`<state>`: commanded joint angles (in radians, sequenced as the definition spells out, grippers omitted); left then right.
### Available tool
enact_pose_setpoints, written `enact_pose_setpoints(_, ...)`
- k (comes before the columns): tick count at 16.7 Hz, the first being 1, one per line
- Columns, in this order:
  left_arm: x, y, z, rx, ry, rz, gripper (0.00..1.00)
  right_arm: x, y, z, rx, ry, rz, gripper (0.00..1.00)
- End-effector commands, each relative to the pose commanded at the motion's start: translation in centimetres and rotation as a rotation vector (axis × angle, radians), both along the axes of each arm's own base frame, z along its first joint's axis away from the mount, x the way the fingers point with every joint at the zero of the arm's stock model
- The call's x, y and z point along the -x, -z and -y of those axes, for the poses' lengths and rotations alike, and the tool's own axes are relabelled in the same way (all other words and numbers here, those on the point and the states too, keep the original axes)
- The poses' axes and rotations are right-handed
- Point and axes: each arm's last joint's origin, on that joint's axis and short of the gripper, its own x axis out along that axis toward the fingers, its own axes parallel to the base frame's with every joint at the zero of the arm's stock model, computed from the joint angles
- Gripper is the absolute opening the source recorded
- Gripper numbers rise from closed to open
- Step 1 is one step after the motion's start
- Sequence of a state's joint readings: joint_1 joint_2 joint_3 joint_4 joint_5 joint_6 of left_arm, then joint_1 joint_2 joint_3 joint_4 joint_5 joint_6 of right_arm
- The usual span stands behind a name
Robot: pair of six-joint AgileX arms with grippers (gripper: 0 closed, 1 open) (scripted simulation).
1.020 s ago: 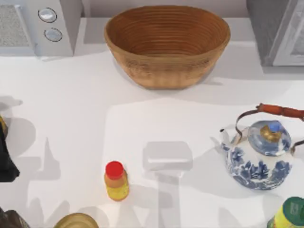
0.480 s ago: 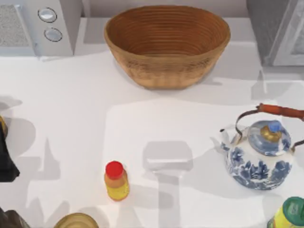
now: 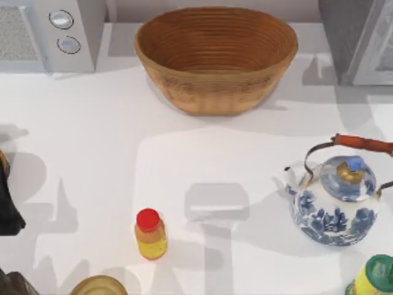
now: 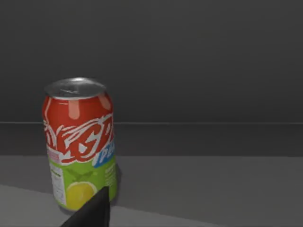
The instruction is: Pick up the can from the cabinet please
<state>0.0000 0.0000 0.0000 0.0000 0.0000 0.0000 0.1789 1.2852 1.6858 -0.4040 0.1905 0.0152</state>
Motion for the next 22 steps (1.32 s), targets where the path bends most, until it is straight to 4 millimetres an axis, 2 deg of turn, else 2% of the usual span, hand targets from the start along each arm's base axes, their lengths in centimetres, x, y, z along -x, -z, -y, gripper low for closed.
enact_pose_setpoints(3,0.0,0.0,0.0,0.0,0.0,0.0,1.0,-0.8,-0.6,-0.3,0.0,0.0,0.001,1.0)
enact_pose_setpoints(8,0.0,0.0,0.0,0.0,0.0,0.0,1.0,-0.9,-0.5,-0.3,-0.001,0.003,0.003,1.0)
enact_pose_setpoints(11,0.0,0.0,0.0,0.0,0.0,0.0,1.0,-2.2,0.3,-2.1,0.0,0.002,0.004,1.0)
enact_pose_setpoints(16,0.0,0.0,0.0,0.0,0.0,0.0,1.0,-3.6,1.8,-6.4,-0.001,0.007,0.015,1.0)
enact_pose_setpoints(22,0.0,0.0,0.0,0.0,0.0,0.0,1.0,-3.9,2.0,-6.7,0.0,0.009,0.013,1.0)
